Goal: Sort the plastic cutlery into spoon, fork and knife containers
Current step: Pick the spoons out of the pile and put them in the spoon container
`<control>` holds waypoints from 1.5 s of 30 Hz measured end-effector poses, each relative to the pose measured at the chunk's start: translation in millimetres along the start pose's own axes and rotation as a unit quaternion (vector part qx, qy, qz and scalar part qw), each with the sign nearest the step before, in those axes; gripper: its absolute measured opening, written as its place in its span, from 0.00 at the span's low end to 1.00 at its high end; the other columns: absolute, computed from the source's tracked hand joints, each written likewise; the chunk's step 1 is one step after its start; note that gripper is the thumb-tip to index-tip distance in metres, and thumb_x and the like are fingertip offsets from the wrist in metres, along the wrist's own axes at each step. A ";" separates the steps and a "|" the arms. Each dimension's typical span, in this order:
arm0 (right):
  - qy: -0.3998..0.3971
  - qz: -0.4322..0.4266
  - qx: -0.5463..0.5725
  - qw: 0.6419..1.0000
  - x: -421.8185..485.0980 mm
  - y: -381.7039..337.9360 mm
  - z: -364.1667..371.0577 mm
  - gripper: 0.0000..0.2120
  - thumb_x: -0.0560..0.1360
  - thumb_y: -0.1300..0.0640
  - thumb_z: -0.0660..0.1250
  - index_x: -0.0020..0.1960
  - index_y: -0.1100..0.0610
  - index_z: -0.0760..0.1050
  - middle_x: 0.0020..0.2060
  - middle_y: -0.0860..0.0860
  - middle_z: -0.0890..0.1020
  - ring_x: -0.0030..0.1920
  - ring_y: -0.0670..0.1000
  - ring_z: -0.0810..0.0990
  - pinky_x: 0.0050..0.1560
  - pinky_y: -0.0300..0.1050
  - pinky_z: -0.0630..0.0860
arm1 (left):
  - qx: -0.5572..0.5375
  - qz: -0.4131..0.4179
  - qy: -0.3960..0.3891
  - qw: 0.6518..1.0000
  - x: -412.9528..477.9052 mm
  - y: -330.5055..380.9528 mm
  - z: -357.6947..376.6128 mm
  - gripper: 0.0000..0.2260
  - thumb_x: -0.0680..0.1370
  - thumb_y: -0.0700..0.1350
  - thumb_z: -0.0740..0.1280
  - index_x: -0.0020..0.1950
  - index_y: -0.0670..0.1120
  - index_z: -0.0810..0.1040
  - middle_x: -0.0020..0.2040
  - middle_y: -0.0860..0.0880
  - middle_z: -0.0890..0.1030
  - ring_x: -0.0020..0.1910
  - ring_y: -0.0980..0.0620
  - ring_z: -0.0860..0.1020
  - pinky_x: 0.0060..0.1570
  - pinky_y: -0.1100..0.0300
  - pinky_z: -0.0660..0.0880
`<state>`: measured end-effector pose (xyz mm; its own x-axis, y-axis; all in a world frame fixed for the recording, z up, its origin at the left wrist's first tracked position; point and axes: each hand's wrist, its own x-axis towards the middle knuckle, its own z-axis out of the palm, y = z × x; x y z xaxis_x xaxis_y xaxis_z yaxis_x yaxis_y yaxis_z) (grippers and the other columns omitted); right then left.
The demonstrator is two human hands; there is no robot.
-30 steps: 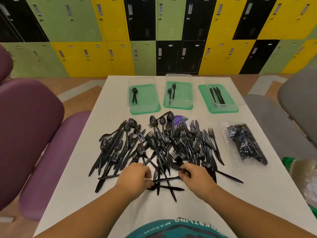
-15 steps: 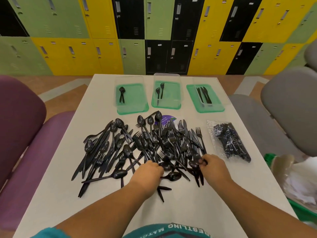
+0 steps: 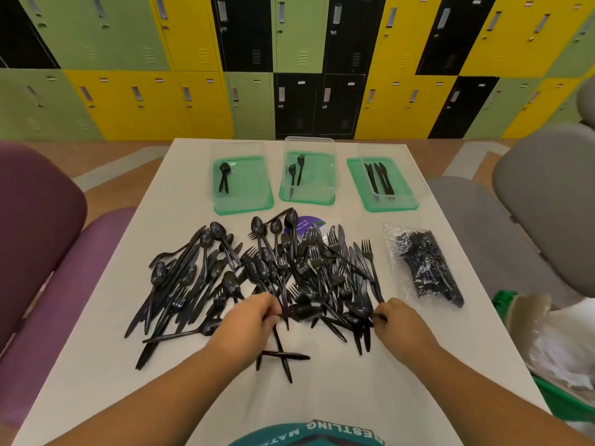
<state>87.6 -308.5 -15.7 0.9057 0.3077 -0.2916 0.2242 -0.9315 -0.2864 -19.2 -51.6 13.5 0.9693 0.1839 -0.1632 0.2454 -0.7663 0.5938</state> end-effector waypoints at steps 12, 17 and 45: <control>-0.009 0.010 -0.044 0.999 -5.2 -3.2 3.6 0.06 0.73 0.59 0.62 0.45 0.49 0.68 0.43 0.46 0.72 0.41 0.48 0.72 0.32 0.34 0.61 | -0.014 -0.131 0.080 0.988 -1.2 -71.7 -49.3 0.04 0.80 0.44 0.61 0.48 0.49 0.75 0.42 0.51 0.78 0.38 0.56 0.75 0.35 0.65 0.68; -0.020 0.020 -0.048 0.998 -9.9 -5.7 5.4 0.04 0.73 0.57 0.64 0.45 0.49 0.69 0.42 0.47 0.73 0.41 0.48 0.73 0.35 0.37 0.65 | -0.007 -0.162 0.074 0.984 -11.8 -100.0 -62.1 0.04 0.78 0.43 0.64 0.44 0.48 0.77 0.40 0.51 0.79 0.38 0.57 0.75 0.37 0.63 0.69; -0.039 -0.150 0.053 0.986 19.7 -73.8 19.1 0.06 0.76 0.53 0.63 0.51 0.54 0.75 0.45 0.47 0.71 0.45 0.49 0.73 0.46 0.40 0.70 | 0.066 -0.204 0.031 0.976 -33.4 -87.9 -26.2 0.15 0.69 0.55 0.74 0.52 0.50 0.79 0.49 0.54 0.76 0.47 0.56 0.75 0.48 0.64 0.72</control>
<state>82.0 -230.1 -17.7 0.7727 0.5846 -0.2473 0.4358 -0.7719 -0.4630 -72.8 25.7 -12.6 0.7918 0.5240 -0.3138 0.6105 -0.6938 0.3820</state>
